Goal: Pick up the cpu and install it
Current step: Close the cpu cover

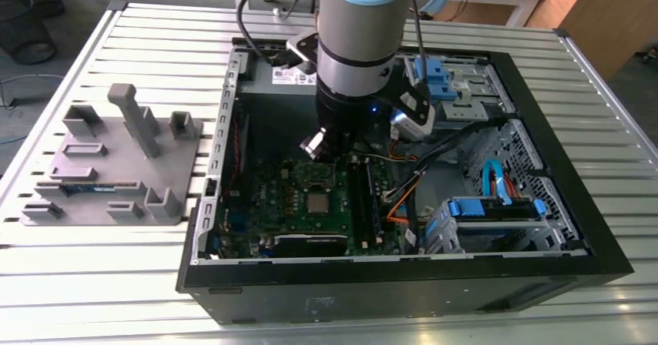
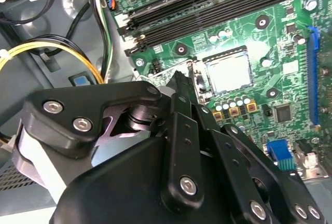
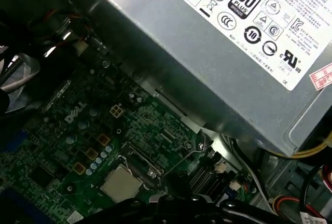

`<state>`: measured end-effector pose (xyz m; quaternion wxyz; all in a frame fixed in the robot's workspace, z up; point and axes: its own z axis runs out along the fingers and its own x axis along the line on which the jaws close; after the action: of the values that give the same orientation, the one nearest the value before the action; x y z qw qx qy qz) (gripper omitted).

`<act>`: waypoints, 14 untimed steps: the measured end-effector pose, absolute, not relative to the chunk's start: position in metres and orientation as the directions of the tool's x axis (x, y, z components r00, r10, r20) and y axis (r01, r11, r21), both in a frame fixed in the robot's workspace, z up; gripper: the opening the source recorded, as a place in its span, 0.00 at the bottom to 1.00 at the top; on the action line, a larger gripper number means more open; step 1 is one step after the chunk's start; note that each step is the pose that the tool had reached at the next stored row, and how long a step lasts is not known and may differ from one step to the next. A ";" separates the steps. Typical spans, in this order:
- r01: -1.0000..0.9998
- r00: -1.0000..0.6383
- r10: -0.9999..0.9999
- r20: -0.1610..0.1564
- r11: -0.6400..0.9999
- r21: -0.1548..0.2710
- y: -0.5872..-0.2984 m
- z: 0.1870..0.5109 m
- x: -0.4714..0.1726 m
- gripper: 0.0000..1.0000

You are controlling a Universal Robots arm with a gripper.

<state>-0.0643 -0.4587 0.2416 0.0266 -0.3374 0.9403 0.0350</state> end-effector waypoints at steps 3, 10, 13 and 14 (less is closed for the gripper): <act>-0.639 -0.769 -0.635 -0.074 0.768 0.048 -0.462 0.242 -0.064 0.11; -0.645 -0.763 -0.642 -0.074 0.762 0.048 -0.470 0.242 -0.064 0.11; -0.648 -0.761 -0.644 -0.074 0.760 0.048 -0.473 0.242 -0.064 0.11; -0.649 -0.760 -0.645 -0.074 0.759 0.048 -0.474 0.242 -0.064 0.11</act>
<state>-0.0643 -0.4736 0.2416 0.0263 -0.3451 0.9375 0.0352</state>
